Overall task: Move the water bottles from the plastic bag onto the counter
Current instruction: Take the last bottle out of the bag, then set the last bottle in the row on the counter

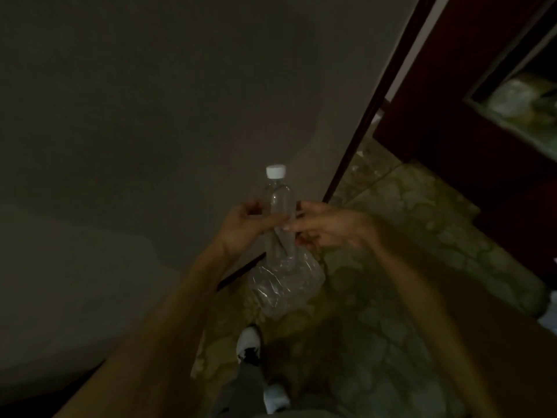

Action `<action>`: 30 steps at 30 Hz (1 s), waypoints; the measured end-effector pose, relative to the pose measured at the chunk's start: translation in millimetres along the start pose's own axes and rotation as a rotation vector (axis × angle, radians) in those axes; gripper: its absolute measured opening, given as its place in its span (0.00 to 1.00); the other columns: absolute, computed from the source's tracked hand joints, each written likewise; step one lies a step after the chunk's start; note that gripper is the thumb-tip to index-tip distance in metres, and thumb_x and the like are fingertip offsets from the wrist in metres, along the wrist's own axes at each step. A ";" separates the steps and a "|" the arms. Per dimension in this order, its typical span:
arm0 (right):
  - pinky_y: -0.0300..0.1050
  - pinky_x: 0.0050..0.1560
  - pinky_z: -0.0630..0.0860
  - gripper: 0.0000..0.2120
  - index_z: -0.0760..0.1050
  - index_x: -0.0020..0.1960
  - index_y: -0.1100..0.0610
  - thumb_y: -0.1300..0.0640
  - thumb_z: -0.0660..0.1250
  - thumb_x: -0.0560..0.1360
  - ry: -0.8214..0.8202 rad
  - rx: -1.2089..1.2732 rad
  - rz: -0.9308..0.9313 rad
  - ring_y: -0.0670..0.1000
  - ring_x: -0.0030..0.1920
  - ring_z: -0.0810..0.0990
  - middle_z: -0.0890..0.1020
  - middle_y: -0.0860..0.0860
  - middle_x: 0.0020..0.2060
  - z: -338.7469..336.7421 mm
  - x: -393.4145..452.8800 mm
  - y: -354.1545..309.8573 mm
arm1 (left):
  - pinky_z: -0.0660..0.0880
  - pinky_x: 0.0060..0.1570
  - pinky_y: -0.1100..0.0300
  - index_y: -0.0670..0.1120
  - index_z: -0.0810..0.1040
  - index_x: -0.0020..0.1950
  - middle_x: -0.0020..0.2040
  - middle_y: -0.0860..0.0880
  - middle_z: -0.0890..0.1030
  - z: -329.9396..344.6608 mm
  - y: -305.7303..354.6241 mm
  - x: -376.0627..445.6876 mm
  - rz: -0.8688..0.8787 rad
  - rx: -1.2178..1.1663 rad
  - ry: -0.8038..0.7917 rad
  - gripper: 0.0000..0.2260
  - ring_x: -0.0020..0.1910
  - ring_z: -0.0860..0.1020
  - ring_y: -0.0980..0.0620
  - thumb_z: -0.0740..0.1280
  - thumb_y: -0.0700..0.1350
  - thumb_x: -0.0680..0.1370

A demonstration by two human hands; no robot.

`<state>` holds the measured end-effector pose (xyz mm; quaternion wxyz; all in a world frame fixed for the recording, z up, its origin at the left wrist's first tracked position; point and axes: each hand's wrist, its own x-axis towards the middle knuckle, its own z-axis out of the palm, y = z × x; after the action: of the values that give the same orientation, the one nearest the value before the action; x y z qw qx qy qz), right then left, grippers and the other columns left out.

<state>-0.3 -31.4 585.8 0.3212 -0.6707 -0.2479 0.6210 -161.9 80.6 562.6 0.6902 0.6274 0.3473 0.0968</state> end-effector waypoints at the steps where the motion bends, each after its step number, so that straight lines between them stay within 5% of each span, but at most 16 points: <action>1: 0.46 0.46 0.78 0.25 0.73 0.64 0.52 0.56 0.76 0.70 -0.043 -0.059 0.010 0.53 0.48 0.82 0.83 0.54 0.53 3.6 -3.8 2.4 | 0.81 0.54 0.56 0.39 0.81 0.59 0.55 0.42 0.84 -2.1 4.6 -11.7 0.006 -0.009 0.010 0.24 0.53 0.84 0.47 0.79 0.49 0.67; 4: 0.52 0.55 0.80 0.27 0.74 0.64 0.52 0.55 0.78 0.67 -0.117 -0.251 0.025 0.54 0.51 0.84 0.84 0.55 0.55 24.0 -16.8 2.7 | 0.81 0.53 0.59 0.38 0.81 0.59 0.54 0.43 0.85 -5.4 17.5 -51.1 0.074 -0.016 0.045 0.16 0.50 0.84 0.50 0.74 0.41 0.73; 7: 0.42 0.42 0.82 0.26 0.73 0.64 0.54 0.55 0.77 0.69 -0.114 -0.330 -0.076 0.47 0.41 0.85 0.84 0.52 0.50 54.7 -43.4 -8.0 | 0.80 0.47 0.63 0.39 0.80 0.59 0.51 0.45 0.85 -6.5 26.1 -95.9 0.144 -0.025 0.111 0.14 0.46 0.84 0.53 0.73 0.40 0.74; 10: 0.46 0.48 0.83 0.26 0.70 0.60 0.54 0.50 0.78 0.67 -0.048 -0.460 -0.187 0.49 0.44 0.85 0.83 0.53 0.50 88.0 -66.7 -23.2 | 0.78 0.45 0.64 0.41 0.77 0.64 0.51 0.50 0.84 -12.8 31.4 -137.2 0.192 -0.086 0.235 0.17 0.49 0.83 0.56 0.72 0.43 0.76; 14: 0.38 0.37 0.78 0.15 0.70 0.51 0.47 0.49 0.74 0.71 -0.045 -0.520 -0.374 0.46 0.42 0.80 0.80 0.49 0.46 144.0 -92.7 -44.1 | 0.81 0.47 0.61 0.43 0.78 0.61 0.51 0.48 0.85 -23.2 37.8 -197.0 0.260 -0.093 0.382 0.15 0.50 0.84 0.52 0.72 0.43 0.76; 18: 0.40 0.37 0.79 0.21 0.73 0.57 0.50 0.47 0.76 0.69 -0.048 -0.553 -0.528 0.46 0.45 0.81 0.81 0.47 0.45 205.9 -109.7 -60.3 | 0.82 0.49 0.54 0.44 0.77 0.62 0.52 0.46 0.85 -45.0 40.9 -253.9 0.279 -0.104 0.624 0.22 0.49 0.85 0.50 0.77 0.47 0.71; 22: 0.43 0.35 0.80 0.27 0.74 0.51 0.50 0.38 0.78 0.59 -0.011 -0.537 -0.672 0.48 0.45 0.83 0.82 0.47 0.44 267.0 -122.3 -67.6 | 0.82 0.46 0.57 0.39 0.81 0.54 0.48 0.41 0.85 -72.4 47.3 -317.3 0.323 -0.135 0.747 0.12 0.47 0.85 0.46 0.75 0.42 0.73; 30: 0.41 0.41 0.77 0.19 0.74 0.51 0.53 0.51 0.79 0.67 -0.124 -0.342 -0.840 0.46 0.43 0.83 0.83 0.48 0.44 407.8 -176.2 -65.8 | 0.78 0.43 0.64 0.41 0.82 0.54 0.47 0.45 0.86 -134.8 36.6 -468.4 0.475 -0.129 0.825 0.11 0.46 0.85 0.50 0.73 0.43 0.74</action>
<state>-419.3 -66.0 744.0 0.4145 -0.5171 -0.6160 0.4259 -578.5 -71.3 768.2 0.4911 0.5544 0.4326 0.5141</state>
